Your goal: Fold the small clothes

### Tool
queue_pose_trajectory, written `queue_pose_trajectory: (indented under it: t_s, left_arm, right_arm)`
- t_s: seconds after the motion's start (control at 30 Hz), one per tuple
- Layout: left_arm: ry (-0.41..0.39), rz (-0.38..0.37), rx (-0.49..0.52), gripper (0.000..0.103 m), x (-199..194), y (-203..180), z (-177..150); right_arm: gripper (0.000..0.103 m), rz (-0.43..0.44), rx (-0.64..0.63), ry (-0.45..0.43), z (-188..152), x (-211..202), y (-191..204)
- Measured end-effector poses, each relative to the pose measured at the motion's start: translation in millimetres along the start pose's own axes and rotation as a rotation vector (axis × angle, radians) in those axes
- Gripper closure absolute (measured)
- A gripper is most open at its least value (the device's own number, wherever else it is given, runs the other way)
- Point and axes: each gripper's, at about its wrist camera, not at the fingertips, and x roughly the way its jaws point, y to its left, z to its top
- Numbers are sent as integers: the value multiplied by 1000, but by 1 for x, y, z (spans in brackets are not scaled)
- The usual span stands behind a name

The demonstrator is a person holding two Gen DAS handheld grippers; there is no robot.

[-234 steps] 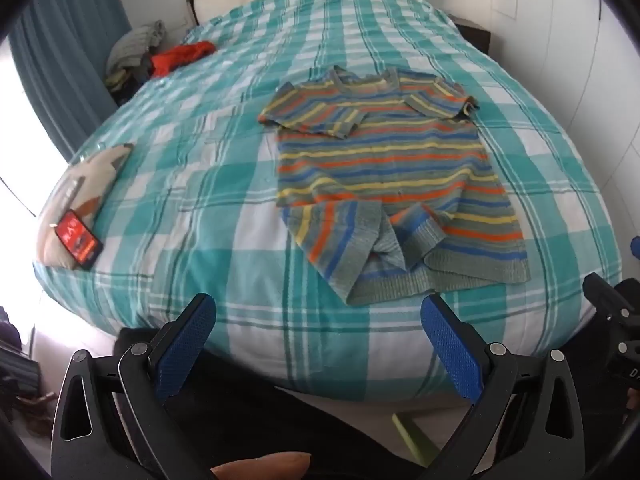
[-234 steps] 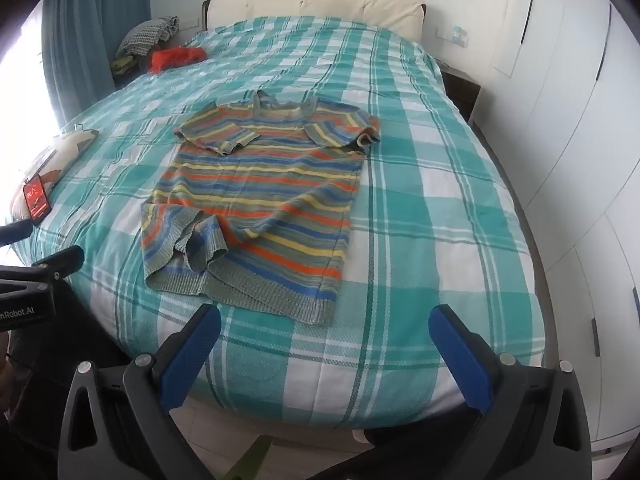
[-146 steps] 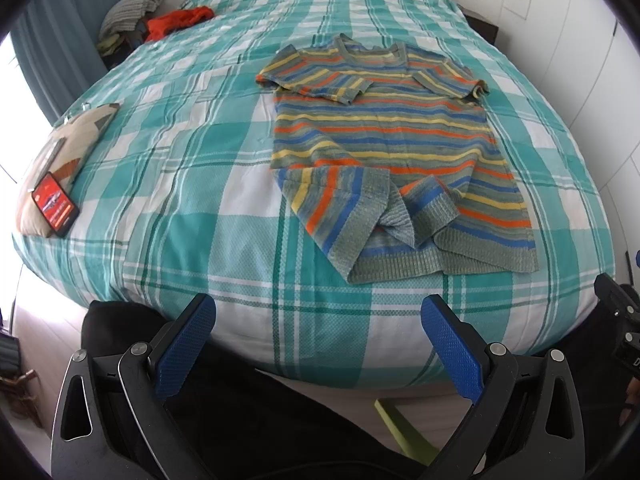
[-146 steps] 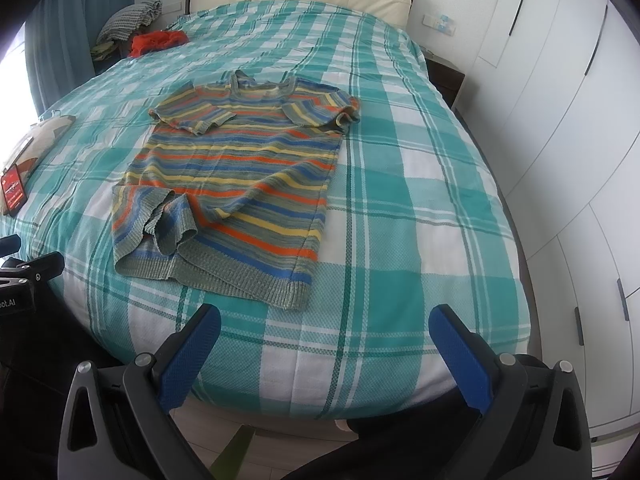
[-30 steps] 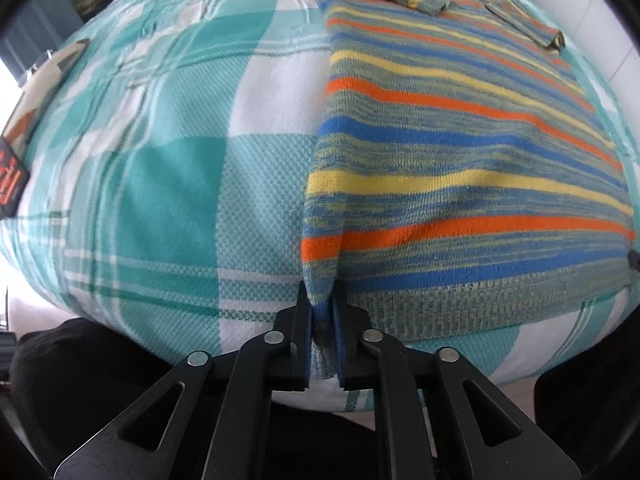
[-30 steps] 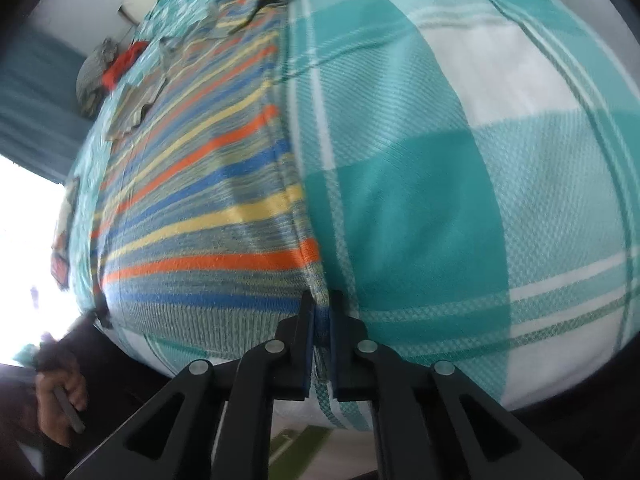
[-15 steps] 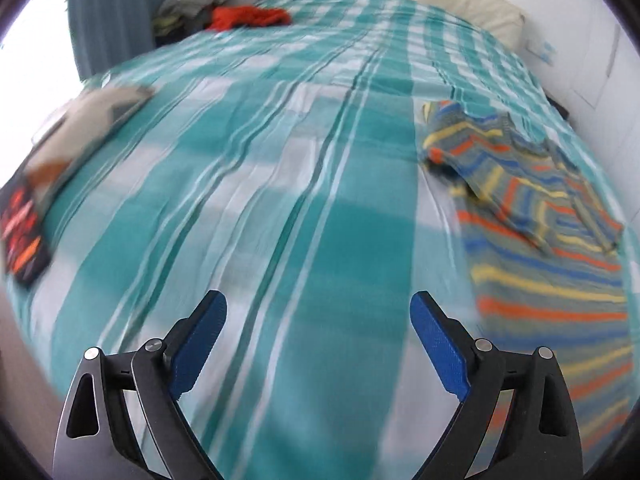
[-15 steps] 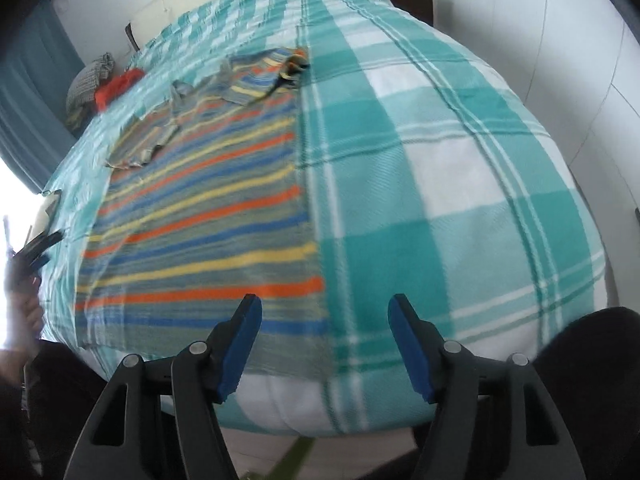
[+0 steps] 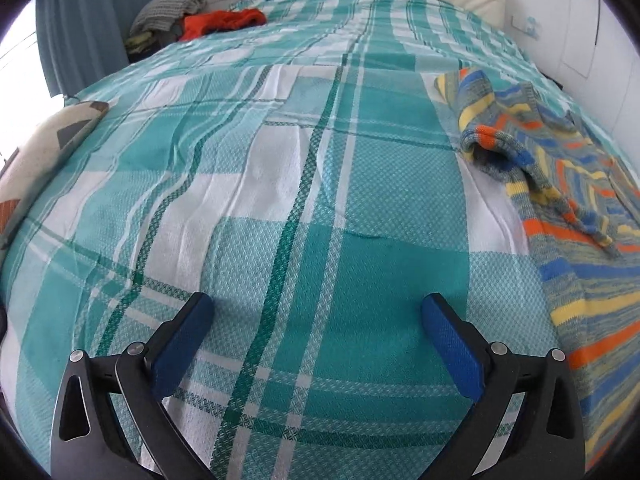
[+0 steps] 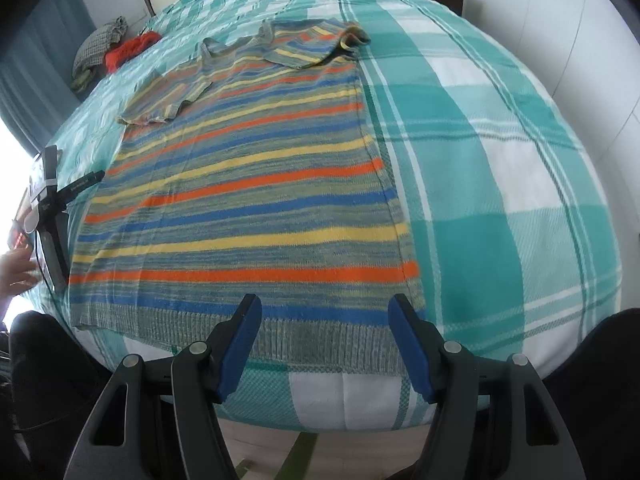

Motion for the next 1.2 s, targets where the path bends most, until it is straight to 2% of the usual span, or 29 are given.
queue_pose_trajectory:
  t_s: [0.43,0.6,0.87,0.97,1.2]
  left_arm:
    - [1,3,1,0,1,0,1]
    - [2,3,1,0,2,-1,1]
    - [2,3,1,0,2,-1,1]
    - [2,3,1,0,2,-1,1]
    - [2,3,1,0,2,-1,1]
  right_arm:
    - [38,-6,-83,4,11,3,49]
    - [38,4,-58,-38,11,-2,51]
    - [38,59,-88,-33,11,2,59]
    - [38,91,-89,-50,5,-5,54]
    - [38,114,18,-89,-11,-17,12]
